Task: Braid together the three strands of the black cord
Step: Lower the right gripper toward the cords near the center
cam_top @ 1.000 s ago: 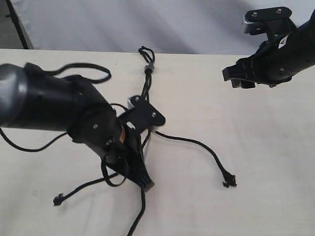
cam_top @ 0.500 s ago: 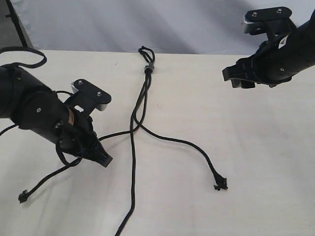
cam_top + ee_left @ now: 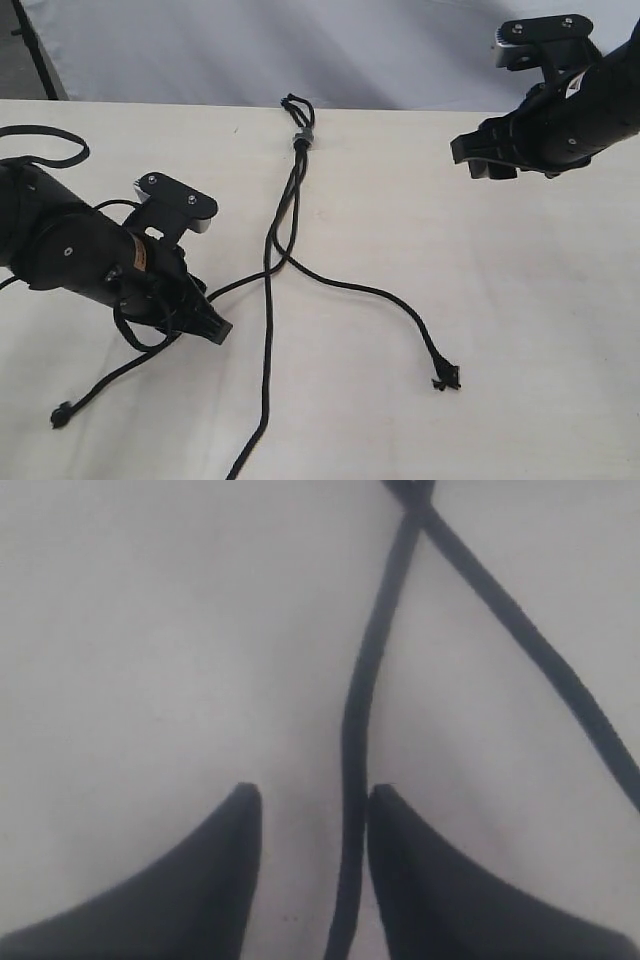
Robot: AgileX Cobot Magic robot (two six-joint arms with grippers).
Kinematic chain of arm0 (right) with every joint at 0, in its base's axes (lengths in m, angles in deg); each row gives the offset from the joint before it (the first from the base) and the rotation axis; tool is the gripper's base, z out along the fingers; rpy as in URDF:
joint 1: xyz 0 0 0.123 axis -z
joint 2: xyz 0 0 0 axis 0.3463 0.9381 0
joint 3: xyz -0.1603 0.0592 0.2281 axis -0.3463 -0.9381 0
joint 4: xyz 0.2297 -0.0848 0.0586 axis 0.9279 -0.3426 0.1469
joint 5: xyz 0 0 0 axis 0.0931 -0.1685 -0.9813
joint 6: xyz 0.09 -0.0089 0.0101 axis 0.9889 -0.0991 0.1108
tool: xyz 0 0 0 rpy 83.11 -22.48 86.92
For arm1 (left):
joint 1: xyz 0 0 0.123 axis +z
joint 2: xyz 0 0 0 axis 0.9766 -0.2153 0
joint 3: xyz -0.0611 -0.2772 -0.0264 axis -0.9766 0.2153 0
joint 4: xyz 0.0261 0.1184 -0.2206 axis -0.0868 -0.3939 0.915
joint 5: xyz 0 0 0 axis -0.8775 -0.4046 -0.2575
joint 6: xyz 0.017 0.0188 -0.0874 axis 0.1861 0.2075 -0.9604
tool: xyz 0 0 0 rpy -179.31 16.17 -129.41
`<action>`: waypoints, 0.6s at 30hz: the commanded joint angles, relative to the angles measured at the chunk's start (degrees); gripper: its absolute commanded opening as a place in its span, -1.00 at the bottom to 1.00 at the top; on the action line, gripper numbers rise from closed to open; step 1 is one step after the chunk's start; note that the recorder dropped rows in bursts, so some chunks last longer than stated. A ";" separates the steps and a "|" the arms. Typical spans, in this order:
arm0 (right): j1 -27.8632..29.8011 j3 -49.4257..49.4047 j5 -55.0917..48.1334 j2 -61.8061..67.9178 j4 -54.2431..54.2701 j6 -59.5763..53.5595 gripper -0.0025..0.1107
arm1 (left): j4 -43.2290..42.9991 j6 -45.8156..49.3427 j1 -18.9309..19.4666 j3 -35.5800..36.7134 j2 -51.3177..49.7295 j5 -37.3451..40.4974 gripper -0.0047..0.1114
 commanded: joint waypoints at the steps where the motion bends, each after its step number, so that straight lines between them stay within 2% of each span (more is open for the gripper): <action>1: 0.48 -0.22 -0.93 0.05 4.68 0.06 0.01 | -0.03 -0.62 0.08 0.46 0.13 0.18 -0.12; 4: -0.52 -0.22 -1.28 0.05 4.55 -0.34 0.01 | 0.35 -0.62 0.08 0.46 0.13 0.18 -0.11; 9: -5.30 -0.22 -1.39 0.05 4.55 -0.96 0.01 | 0.34 -1.86 0.08 0.46 -1.90 0.07 -0.11; 14: -10.58 -0.22 -1.39 0.34 4.67 -0.96 0.01 | -0.30 -2.32 0.08 0.23 1.85 -0.32 -0.11; 16: -13.23 -0.22 -1.39 1.00 5.20 -0.96 0.01 | -0.44 -2.32 1.48 0.23 4.42 -0.32 -0.11; 18: -15.79 -0.22 -1.39 1.96 6.15 -0.96 0.01 | -0.44 -2.32 4.81 0.23 7.29 -0.11 -0.11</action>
